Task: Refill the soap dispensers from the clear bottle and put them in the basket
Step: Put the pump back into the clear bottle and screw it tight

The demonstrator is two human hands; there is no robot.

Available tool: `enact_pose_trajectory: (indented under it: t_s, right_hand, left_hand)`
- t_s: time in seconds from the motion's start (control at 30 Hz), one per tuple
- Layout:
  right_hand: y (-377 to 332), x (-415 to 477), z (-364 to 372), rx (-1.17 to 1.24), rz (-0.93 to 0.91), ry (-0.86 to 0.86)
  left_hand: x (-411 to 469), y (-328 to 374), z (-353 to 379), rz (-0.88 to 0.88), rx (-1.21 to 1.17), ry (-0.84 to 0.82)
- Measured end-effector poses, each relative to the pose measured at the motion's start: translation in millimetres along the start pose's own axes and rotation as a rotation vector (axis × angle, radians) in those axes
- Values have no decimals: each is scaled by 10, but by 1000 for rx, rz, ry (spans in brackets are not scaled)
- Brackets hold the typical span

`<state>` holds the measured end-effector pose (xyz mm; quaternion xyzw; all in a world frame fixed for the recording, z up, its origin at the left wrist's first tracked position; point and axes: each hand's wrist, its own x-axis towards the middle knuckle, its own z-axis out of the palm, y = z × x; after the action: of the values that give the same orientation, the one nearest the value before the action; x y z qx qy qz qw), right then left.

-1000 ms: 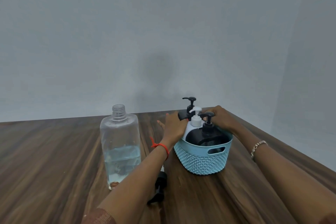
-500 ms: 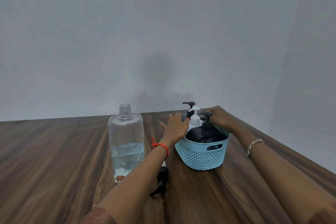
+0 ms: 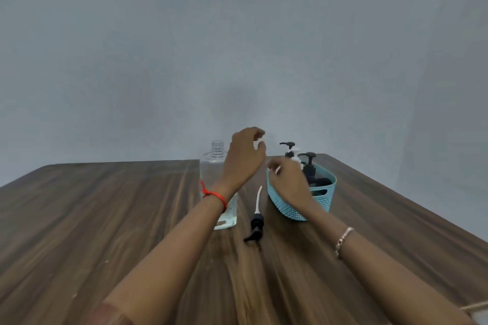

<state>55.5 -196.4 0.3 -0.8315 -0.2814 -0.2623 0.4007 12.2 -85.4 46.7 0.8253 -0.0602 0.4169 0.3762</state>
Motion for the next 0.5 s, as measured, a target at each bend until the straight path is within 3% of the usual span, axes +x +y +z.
enact_pose_trajectory:
  t_s: [0.1, 0.17, 0.3, 0.5]
  right_hand:
    - [-75, -309, 296, -191, 216, -368]
    - [-112, -486, 443, -280, 274, -479]
    - [-137, -669, 584, -290, 243, -433]
    - [-131, -562, 477, -20, 301, -232]
  left_hand:
    - [-288, -73, -237, 126, 33, 129]
    - [-452, -185, -356, 187, 64, 133]
    - [-669, -445, -493, 121, 96, 140]
    - [-733, -664, -559, -54, 80, 117]
